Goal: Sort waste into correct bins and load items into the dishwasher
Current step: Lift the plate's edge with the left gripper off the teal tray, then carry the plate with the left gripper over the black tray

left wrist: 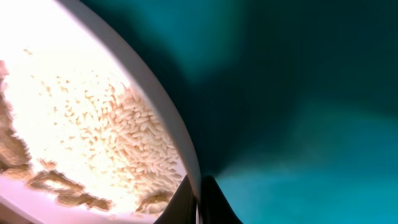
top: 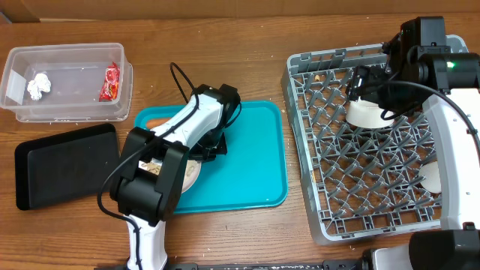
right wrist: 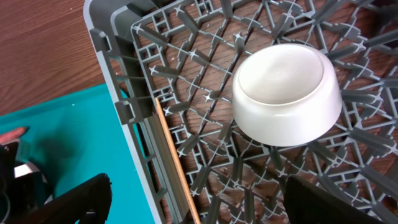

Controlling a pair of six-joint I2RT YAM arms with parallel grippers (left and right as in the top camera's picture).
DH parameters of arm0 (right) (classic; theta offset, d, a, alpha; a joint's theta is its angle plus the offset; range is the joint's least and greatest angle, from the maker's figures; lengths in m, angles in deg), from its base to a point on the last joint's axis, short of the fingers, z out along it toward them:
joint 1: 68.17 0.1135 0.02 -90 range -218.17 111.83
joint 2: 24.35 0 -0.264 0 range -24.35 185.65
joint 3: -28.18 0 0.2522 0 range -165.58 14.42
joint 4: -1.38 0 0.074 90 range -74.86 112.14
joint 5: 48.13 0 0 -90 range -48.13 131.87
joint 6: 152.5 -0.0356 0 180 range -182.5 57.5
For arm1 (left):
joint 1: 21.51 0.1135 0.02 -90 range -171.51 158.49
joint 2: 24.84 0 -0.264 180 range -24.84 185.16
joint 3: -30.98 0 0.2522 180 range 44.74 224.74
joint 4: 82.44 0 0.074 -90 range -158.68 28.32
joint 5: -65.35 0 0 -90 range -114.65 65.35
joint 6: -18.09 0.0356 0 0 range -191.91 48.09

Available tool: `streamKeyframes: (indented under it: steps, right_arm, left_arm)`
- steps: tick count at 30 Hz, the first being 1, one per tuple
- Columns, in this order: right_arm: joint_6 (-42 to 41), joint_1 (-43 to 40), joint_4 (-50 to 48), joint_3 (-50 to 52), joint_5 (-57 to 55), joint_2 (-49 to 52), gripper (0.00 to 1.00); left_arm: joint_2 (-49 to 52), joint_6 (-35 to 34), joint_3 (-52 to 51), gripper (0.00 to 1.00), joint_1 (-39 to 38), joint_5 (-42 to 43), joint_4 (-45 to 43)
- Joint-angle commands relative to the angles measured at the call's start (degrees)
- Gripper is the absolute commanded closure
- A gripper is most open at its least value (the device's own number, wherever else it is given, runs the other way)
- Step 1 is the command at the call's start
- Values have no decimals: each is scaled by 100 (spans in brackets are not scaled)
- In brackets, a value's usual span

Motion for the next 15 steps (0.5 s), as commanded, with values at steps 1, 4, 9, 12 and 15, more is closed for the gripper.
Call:
streamKeyframes:
  steps: [1,4,9,12,15]
  right_arm:
    - [2,46,-28,-35,-24,17,9]
    - [4,46,-31,-35,-24,17,9]
    - [4,46,-31,-35,-24,17,9]
    - [4,46,-35,-35,-24,17,9]
    - [4,46,-33,-35,-24,17,9]
  left_arm:
    - [26,68,531,96,0,-291,264]
    - [26,68,839,96,0,-295,498]
    - [26,68,1287,96,11,-439,953]
    - [26,68,1504,96,11,-435,1176]
    - [24,74,1696,96,59,-409,1384]
